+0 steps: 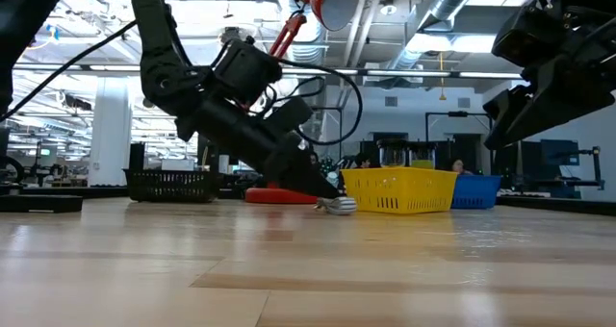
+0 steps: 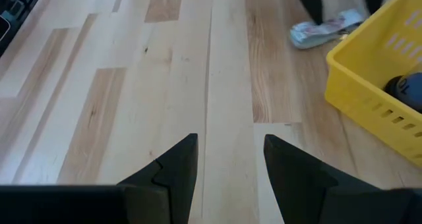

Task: Pick & Place Office items
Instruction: Put the white wrist watch into the black bin

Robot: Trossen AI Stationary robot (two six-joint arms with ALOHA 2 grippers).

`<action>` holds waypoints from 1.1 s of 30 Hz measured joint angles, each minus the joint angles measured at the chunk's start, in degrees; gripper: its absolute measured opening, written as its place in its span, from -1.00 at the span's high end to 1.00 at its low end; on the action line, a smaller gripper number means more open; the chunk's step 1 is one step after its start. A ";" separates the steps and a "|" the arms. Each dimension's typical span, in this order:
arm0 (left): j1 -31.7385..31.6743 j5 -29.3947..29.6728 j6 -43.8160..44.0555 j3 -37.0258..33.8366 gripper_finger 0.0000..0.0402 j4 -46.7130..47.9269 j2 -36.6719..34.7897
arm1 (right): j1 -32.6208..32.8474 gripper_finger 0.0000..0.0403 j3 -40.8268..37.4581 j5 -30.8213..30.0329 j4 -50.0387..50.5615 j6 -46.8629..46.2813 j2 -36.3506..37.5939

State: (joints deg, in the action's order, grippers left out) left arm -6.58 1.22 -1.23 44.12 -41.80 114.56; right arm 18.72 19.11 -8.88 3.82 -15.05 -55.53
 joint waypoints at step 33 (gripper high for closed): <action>-3.57 -4.19 4.89 -0.17 0.77 3.74 -1.50 | 0.00 0.18 0.00 -0.11 0.06 0.57 -0.02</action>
State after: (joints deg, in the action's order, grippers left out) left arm -10.15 -2.97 3.66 43.94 -38.06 113.06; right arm 18.72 19.11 -8.99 3.88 -14.48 -55.55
